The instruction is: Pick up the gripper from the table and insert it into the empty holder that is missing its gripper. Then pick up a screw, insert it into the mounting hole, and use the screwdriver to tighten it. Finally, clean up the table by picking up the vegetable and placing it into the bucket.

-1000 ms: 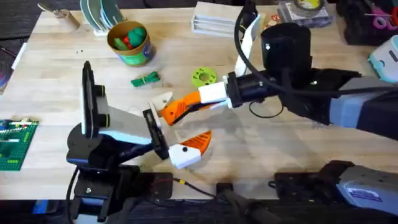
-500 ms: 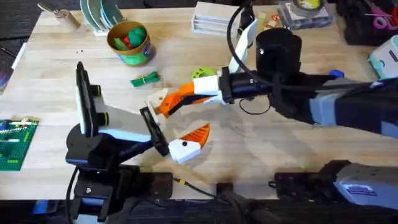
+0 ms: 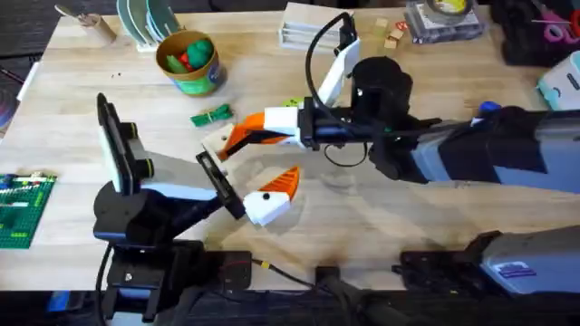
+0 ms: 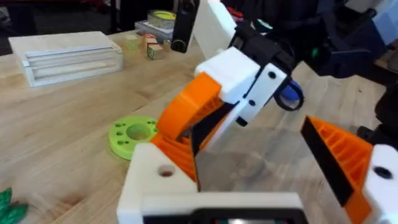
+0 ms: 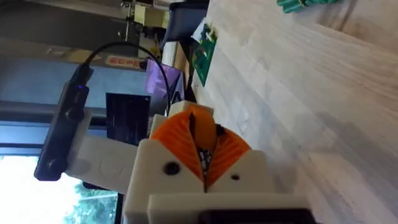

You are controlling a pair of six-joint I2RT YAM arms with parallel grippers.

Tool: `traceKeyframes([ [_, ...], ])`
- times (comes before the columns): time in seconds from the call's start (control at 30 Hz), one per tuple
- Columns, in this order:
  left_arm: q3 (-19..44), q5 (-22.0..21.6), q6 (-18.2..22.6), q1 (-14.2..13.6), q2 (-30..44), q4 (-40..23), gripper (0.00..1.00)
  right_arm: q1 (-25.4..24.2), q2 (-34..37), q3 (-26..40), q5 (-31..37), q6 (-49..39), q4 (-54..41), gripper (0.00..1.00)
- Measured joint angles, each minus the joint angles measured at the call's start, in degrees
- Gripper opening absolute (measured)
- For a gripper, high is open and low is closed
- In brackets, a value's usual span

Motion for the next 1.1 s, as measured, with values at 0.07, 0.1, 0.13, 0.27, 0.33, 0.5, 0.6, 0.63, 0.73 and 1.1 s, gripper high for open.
traceKeyframes([
  [0.07, 0.00, -1.04, 0.00, 0.09, 0.00, 0.09, 0.993, 1.03, 0.02, -0.09, 2.33, 0.19, 0.56, 0.008],
  [0.1, 0.00, -1.18, 0.00, 0.09, 0.00, 0.11, 0.993, 1.20, 0.02, -0.09, 2.74, 0.20, 0.57, 0.007],
  [0.13, 0.00, -1.33, 0.00, 0.09, 0.00, 0.13, 0.993, 1.42, 0.00, -0.09, 3.20, 0.22, 0.62, 0.007],
  [0.27, -0.01, -2.27, -0.04, 0.12, 0.00, 0.20, 0.993, 2.75, 0.01, -0.09, 5.85, 0.23, 0.90, 0.007],
  [0.33, 0.00, -2.79, -0.07, 0.35, 0.00, 0.24, 0.993, 3.77, 0.00, -0.09, 8.05, 0.24, 1.06, 0.007],
  [0.5, -0.01, -4.01, -0.24, 0.72, 0.00, 0.33, 0.993, 5.62, 0.00, -0.09, 11.80, 0.42, 1.37, 0.007],
  [0.6, -0.01, -4.21, -0.25, 0.72, 0.00, 0.35, 0.993, 5.71, 0.00, -0.09, 11.79, 0.34, 1.41, 0.042],
  [0.63, 0.00, -4.21, -0.26, 0.72, 0.00, 0.35, 0.993, 5.71, 0.00, -0.09, 11.59, 0.12, 1.41, 0.065],
  [0.73, 0.00, -3.98, -0.24, 0.72, 0.00, 0.37, 0.993, 5.06, 0.02, -0.09, 9.67, -1.37, 1.36, 0.168],
  [1.1, 0.04, 3.85, 0.66, -0.88, -0.02, -0.20, 0.993, 0.73, 1.25, -0.15, -6.39, -5.41, 0.01, 0.656],
])
